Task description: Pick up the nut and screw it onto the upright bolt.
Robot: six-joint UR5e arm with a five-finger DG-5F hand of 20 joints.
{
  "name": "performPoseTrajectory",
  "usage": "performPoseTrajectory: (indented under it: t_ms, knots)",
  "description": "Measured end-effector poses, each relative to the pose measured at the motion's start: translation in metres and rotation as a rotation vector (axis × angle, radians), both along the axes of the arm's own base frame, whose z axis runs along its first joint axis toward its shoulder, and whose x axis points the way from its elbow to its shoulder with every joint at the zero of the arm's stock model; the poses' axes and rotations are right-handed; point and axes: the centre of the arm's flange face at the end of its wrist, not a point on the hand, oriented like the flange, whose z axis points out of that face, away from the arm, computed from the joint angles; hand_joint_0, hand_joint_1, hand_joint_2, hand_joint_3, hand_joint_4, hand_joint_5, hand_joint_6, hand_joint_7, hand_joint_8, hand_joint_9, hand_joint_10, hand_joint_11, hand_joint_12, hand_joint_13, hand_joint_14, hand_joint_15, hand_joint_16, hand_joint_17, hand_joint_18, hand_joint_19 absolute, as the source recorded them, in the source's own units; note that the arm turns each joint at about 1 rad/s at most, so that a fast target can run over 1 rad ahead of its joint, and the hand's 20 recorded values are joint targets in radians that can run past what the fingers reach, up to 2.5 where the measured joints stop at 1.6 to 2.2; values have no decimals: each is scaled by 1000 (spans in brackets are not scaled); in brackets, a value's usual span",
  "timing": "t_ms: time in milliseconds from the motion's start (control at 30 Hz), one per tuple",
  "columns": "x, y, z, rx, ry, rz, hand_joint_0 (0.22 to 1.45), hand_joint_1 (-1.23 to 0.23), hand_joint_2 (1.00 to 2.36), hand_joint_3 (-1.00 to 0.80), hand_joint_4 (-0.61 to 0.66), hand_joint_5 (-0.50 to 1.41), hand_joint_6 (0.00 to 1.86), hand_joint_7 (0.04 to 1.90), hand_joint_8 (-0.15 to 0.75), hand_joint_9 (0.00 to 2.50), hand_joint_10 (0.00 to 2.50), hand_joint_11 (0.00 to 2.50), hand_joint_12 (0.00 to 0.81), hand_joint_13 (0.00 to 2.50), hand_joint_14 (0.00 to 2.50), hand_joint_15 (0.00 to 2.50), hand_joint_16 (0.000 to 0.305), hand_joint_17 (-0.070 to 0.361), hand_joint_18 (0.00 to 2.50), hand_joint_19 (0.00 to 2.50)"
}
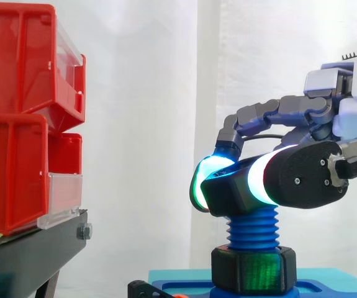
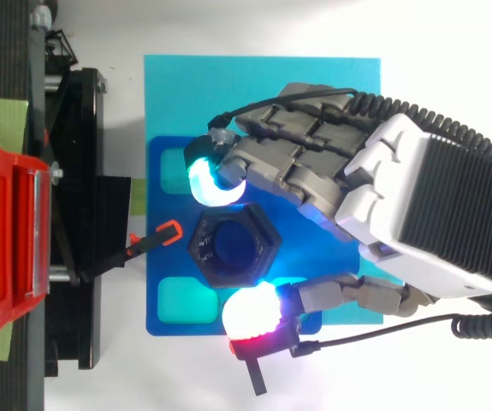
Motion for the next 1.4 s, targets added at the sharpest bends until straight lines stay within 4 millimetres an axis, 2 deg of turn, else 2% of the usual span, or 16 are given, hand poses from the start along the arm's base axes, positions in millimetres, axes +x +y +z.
performPoseTrajectory:
  t_ms: [267, 733, 1000, 1200, 1400]
  knots:
    - [0, 0, 1, 0, 3, 1, 557, -660, 1000, -500, 203, -134, 500, 1258, 277, 775, 8, 265, 317, 618, 3, 84, 39, 88, 579, 243]
    - [4, 2, 23, 1, 61, 8, 557, -660, 1000, -500, 202, -134, 500, 1254, 278, 779, 7, 259, 314, 611, 3, 82, 39, 88, 577, 245]
    - [2, 1, 25, 32, 73, 12, 557, -660, 1000, -500, 203, -134, 500, 1255, 274, 776, 7, 260, 315, 611, 2, 80, 39, 88, 577, 253]
    - [-2, 1, 37, 41, 67, 15, 557, -660, 1000, -500, 203, -134, 500, 1254, 276, 776, 8, 266, 314, 608, 3, 85, 39, 88, 574, 249]
    - [-5, -1, 37, 51, 86, 13, 557, -660, 1000, -500, 203, -134, 500, 1255, 276, 779, 8, 267, 313, 608, 1, 79, 39, 88, 574, 254]
